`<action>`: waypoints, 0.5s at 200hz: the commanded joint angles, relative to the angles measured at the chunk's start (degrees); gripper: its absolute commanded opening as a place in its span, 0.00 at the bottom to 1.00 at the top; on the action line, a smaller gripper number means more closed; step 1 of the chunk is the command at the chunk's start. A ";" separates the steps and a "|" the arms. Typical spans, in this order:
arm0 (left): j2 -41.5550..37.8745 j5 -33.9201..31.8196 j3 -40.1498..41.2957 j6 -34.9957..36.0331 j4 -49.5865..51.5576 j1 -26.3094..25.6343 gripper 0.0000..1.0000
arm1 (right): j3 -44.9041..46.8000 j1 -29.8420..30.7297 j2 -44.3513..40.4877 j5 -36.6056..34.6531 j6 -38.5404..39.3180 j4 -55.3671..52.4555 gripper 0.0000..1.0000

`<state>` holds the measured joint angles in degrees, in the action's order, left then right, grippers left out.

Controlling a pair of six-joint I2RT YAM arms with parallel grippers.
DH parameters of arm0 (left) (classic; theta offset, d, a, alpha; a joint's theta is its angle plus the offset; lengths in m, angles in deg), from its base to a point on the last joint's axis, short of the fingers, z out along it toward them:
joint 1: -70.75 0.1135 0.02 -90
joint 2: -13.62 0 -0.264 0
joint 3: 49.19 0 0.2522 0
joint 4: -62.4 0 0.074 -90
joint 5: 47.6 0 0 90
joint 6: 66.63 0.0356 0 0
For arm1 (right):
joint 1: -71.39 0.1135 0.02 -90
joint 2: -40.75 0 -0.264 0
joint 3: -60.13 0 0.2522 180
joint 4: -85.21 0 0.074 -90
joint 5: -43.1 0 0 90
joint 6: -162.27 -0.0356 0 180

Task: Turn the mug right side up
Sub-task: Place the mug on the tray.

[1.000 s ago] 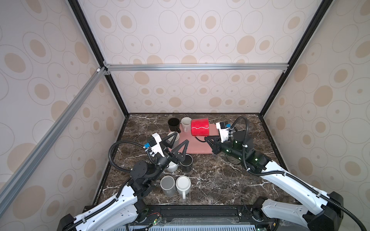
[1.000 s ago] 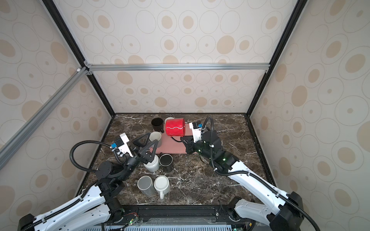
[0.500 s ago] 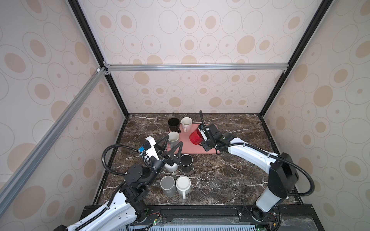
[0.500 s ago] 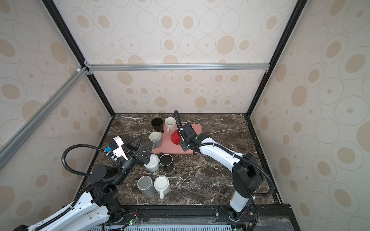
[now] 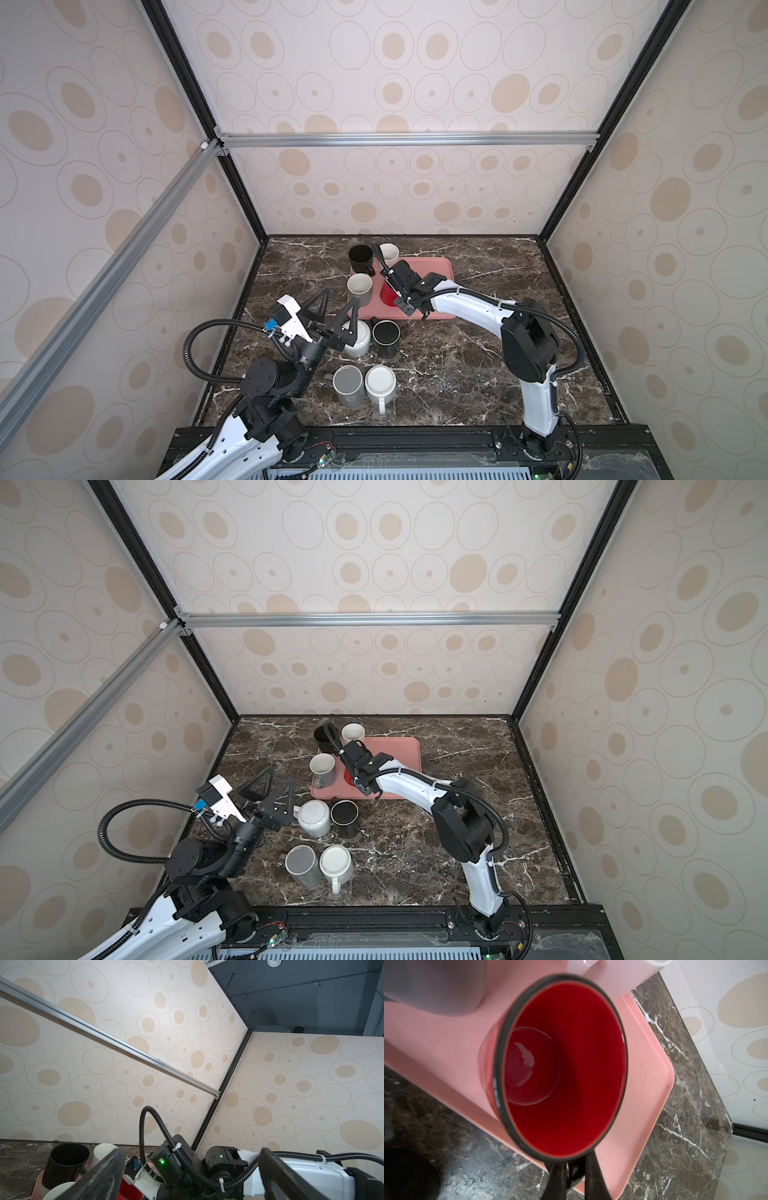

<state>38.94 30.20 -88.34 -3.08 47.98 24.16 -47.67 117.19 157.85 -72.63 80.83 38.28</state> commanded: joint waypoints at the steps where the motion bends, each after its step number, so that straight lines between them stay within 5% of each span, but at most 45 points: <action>1: -0.66 -0.89 -0.51 1.41 0.60 0.26 0.99 | -3.13 0.77 1.07 -3.19 1.64 -0.57 0.00; 89: -1.70 -1.42 0.07 1.85 1.37 0.21 0.99 | -4.66 2.76 3.99 -3.85 3.14 -0.05 0.00; 100: -1.68 -1.42 0.07 1.83 1.47 0.26 0.99 | -4.88 2.97 4.37 -4.14 3.04 -0.11 0.07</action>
<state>37.76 29.26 -88.23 -2.34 49.05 24.16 -50.38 119.35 161.21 -75.21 83.30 37.13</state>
